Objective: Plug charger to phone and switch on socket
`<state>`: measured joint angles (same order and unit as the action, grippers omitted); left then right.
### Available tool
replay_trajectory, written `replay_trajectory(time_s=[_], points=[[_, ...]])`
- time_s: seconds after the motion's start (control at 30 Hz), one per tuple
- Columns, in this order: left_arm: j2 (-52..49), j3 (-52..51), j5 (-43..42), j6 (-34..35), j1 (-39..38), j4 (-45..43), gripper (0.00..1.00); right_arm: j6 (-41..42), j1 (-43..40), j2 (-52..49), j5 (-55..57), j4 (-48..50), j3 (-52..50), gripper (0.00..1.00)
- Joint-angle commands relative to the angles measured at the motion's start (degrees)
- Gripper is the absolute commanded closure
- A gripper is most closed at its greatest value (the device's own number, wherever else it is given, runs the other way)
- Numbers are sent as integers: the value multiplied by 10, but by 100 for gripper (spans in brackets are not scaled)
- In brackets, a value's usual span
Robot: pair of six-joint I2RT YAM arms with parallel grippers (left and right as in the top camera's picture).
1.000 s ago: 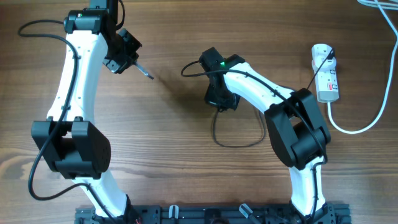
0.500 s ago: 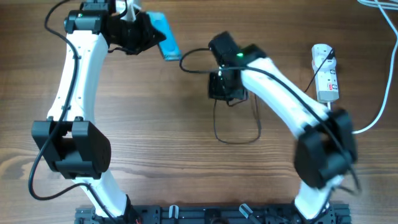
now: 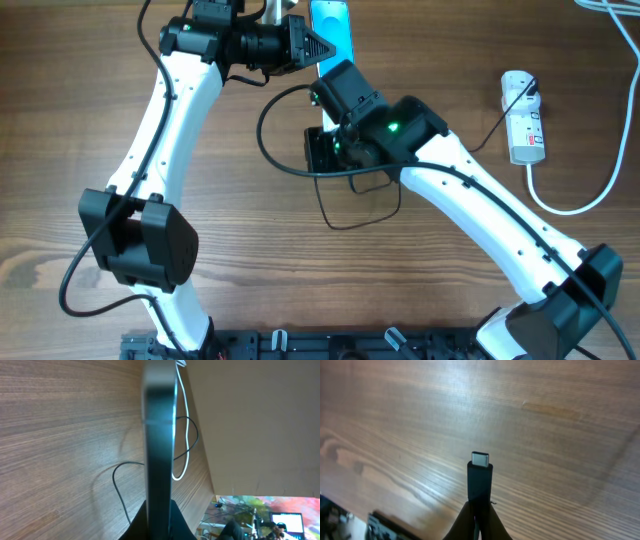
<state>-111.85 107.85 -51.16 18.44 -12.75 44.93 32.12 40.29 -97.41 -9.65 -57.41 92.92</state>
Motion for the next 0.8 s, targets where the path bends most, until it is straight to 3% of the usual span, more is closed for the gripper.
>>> replay_trajectory(time_s=[0.0,0.17,0.6,0.77], points=[[16,9,-20,-26,18,-4,96,25,-5,5,32,14,6,96],[16,9,-103,-29,46,-4,96,23,-7,42,32,43,6,96],[16,9,-110,-61,49,26,96,-9,-10,61,41,47,6,95],[16,9,-175,-61,49,28,96,-14,-17,61,53,42,6,96]])
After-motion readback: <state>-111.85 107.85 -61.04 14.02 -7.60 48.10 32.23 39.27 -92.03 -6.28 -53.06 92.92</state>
